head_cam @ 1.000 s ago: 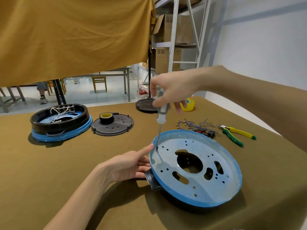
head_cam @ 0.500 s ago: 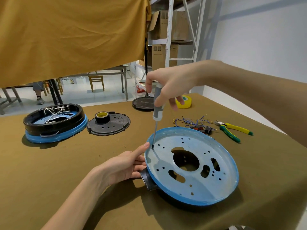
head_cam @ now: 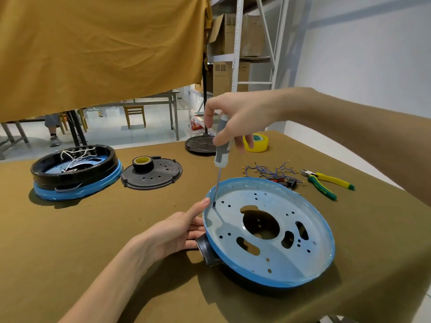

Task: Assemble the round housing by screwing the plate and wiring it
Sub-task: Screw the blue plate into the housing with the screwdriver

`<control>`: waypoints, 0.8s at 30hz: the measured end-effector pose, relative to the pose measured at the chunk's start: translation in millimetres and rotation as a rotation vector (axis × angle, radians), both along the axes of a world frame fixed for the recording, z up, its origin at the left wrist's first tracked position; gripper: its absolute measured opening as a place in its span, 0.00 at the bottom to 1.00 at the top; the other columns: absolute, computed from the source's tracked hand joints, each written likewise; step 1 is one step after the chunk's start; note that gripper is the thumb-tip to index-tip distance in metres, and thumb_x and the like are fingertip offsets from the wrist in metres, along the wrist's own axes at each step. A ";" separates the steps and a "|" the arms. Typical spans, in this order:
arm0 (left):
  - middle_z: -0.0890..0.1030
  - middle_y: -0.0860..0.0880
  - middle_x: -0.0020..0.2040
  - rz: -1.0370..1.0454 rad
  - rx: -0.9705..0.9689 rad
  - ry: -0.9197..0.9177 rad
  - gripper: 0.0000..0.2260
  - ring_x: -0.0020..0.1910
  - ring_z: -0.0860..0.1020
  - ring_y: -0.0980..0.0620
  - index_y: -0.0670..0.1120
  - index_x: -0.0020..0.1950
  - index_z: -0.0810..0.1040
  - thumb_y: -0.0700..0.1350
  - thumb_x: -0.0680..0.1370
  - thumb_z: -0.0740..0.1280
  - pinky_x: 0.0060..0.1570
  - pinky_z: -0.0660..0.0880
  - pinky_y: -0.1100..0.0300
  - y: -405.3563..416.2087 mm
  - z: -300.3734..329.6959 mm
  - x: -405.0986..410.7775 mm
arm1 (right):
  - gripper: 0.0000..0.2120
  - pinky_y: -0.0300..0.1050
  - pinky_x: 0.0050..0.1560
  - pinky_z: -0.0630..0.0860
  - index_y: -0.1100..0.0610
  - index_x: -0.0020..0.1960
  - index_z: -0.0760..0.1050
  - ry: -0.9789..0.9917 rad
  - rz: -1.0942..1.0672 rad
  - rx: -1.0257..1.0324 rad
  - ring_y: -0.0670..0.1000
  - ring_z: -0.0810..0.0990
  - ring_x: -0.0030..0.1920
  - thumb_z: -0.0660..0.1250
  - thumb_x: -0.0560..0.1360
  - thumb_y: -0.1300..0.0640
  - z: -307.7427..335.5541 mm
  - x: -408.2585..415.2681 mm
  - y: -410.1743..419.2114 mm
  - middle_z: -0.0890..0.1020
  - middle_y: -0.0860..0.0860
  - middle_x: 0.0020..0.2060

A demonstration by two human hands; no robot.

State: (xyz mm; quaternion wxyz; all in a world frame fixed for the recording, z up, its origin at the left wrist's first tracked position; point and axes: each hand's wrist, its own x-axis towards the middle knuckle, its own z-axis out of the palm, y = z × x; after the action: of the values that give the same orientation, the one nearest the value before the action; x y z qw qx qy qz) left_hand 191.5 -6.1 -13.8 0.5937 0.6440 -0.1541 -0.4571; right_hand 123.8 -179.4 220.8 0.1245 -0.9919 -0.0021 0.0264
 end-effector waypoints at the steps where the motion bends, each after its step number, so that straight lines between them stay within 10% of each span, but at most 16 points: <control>1: 0.86 0.43 0.49 0.003 0.000 0.001 0.40 0.44 0.84 0.50 0.39 0.57 0.83 0.71 0.61 0.77 0.44 0.82 0.57 -0.3 -0.1 0.0 | 0.15 0.41 0.27 0.78 0.56 0.62 0.71 -0.030 -0.010 -0.035 0.53 0.85 0.30 0.69 0.81 0.50 -1.4 0.2 0.7 0.86 0.55 0.37; 13: 0.86 0.41 0.53 0.019 0.023 -0.009 0.41 0.49 0.83 0.47 0.38 0.60 0.82 0.71 0.62 0.75 0.45 0.83 0.56 -0.8 0.8 -1.9 | 0.20 0.41 0.27 0.77 0.52 0.67 0.65 0.065 -0.013 -0.061 0.50 0.84 0.32 0.70 0.80 0.53 4.9 -3.2 -0.3 0.84 0.55 0.47; 24: 0.86 0.42 0.52 -0.004 0.038 -0.034 0.50 0.49 0.82 0.47 0.38 0.58 0.84 0.74 0.50 0.80 0.43 0.82 0.57 -1.7 -0.6 0.0 | 0.17 0.41 0.26 0.78 0.55 0.66 0.68 0.056 -0.023 -0.042 0.53 0.85 0.29 0.69 0.81 0.54 2.1 -0.1 -0.8 0.87 0.55 0.36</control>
State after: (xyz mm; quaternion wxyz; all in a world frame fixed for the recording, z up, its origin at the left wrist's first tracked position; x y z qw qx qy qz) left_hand 191.4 -7.8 -14.4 0.5779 0.6625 -0.1569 -0.4500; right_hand 123.7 -180.2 222.9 0.1040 -0.9931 0.0132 0.0527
